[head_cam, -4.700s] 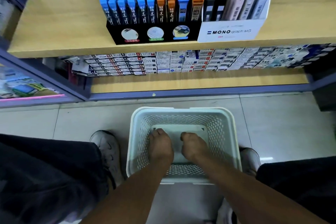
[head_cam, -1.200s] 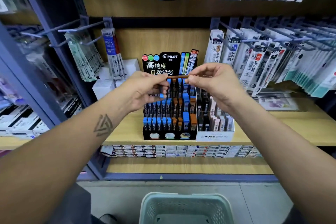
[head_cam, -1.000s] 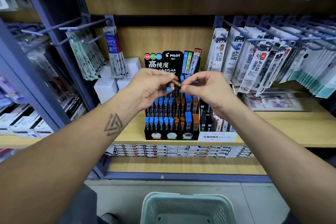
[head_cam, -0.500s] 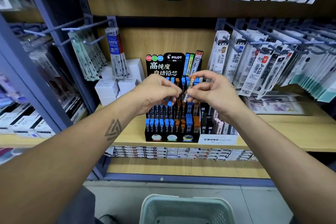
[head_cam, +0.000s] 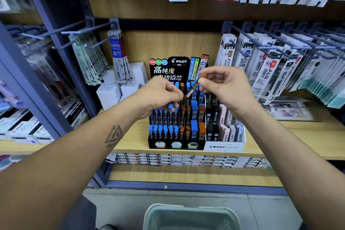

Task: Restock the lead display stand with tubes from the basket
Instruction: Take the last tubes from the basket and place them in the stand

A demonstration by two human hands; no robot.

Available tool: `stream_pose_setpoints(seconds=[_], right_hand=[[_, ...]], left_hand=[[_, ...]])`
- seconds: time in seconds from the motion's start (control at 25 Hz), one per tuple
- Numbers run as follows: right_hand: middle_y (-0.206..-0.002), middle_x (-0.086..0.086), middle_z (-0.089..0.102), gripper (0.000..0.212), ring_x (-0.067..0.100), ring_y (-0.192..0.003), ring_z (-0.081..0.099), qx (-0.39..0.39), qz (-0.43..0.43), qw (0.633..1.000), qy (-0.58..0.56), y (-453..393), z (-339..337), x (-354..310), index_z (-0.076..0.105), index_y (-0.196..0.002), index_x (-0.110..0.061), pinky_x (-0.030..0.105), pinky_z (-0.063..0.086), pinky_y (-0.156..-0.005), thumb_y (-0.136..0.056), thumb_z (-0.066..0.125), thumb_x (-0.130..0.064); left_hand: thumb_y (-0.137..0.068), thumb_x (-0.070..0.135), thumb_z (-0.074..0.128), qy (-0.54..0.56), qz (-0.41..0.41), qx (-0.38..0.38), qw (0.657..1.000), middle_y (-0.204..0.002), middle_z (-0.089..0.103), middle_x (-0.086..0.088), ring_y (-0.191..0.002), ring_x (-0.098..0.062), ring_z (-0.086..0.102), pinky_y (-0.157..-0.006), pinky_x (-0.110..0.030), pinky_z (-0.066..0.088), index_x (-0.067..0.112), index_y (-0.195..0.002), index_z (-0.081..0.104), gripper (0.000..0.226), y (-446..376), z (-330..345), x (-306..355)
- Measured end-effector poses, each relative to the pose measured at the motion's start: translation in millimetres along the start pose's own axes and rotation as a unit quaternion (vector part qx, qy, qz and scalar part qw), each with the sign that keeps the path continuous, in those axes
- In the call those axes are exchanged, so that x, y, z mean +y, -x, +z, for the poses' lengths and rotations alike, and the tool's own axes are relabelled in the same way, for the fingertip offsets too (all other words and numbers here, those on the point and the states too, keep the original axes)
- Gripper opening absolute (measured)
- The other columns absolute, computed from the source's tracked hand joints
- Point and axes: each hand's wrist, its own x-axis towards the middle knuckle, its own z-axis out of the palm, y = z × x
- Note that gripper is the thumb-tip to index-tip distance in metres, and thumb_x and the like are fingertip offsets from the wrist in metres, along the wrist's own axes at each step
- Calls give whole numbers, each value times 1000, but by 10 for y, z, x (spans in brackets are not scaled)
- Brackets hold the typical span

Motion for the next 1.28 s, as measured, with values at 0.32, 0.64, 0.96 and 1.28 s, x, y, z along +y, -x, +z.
stream_pose_setpoints(seconds=[0.32, 0.64, 0.96, 1.28], right_hand=[[-94, -6, 72, 16, 7, -87, 68, 27, -80, 964, 253, -336, 240, 58, 75, -108, -16, 26, 56, -89, -93, 69, -15], [-96, -4, 74, 15, 13, -91, 69, 22, -133, 929, 346, -466, 428, 319, 73, -107, -21, 41, 58, -86, -91, 71, -19], [-95, -1, 75, 12, 19, -94, 68, 10, -119, 912, 392, -471, 479, 331, 76, -102, -21, 42, 56, -85, -89, 74, -21], [-102, -5, 67, 18, 18, -102, 53, 30, -180, 874, 450, -452, 468, 417, 77, -106, -16, 39, 44, -88, -97, 62, -22]], left_hand=[[-89, -21, 57, 62, -6, 83, 995, -92, 68, -33, -62, -30, 68, -54, -29, 58, 7, -125, 49, 47, -62, -181, 18], [-92, -13, 61, 64, -31, 79, 994, -88, 71, -30, -68, -31, 73, -61, -33, 62, -6, -107, 56, 18, -88, -147, -49], [-93, -10, 61, 61, -38, 104, 992, -86, 72, -28, -63, -28, 73, -60, -33, 61, -4, -107, 57, 16, -74, -219, -60], [-94, -4, 64, 122, -42, 83, 988, -91, 72, -28, -71, -31, 73, -65, -37, 64, 2, -105, 63, 13, -28, -204, -67]])
